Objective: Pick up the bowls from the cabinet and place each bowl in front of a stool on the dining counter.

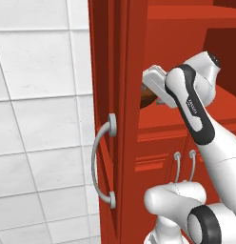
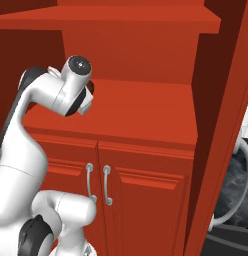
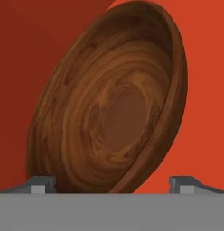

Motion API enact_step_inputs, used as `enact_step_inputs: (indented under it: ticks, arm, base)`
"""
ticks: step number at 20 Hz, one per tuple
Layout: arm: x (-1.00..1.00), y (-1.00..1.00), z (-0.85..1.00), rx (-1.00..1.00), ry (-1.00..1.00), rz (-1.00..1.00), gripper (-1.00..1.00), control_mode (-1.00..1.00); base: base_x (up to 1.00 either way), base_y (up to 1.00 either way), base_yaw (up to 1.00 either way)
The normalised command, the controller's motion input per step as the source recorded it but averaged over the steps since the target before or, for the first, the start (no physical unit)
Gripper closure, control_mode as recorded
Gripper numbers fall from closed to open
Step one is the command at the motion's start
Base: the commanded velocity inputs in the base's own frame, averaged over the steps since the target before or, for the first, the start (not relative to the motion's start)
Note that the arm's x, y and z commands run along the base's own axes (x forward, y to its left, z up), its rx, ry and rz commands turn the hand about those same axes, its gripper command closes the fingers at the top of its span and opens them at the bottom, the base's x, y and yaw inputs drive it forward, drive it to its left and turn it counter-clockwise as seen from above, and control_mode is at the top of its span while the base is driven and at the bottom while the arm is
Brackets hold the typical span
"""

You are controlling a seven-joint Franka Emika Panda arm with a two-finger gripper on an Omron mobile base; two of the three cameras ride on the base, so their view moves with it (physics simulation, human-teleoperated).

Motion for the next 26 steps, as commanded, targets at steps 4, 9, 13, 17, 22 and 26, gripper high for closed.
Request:
enact_step_inputs:
  ticks: [4,9,13,17,22,26]
  arm:
    - [0.0,0.0,-0.24,0.0,0.02,0.0,-1.0,-1.0]
    - [0.02,0.0,-0.25,0.0,0.0,0.0,-1.0,-1.0]
    - [0.03,0.0,-0.06,0.0,0.0,0.0,-1.0,-1.0]
    - [0.0,0.0,0.0,0.0,0.0,0.0,-1.0,-1.0]
    - [0.0,0.0,0.0,0.0,0.0,0.0,-1.0,-1.0]
    - [0.0,0.0,0.0,0.0,0.0,0.0,-1.0,-1.0]
  base:
    - [0.0,0.0,0.0]
    - [0.0,0.0,0.0]
    - [0.0,0.0,0.0]
    - [0.0,0.0,0.0]
    - [0.0,0.0,0.0]
    - [0.0,0.0,0.0]
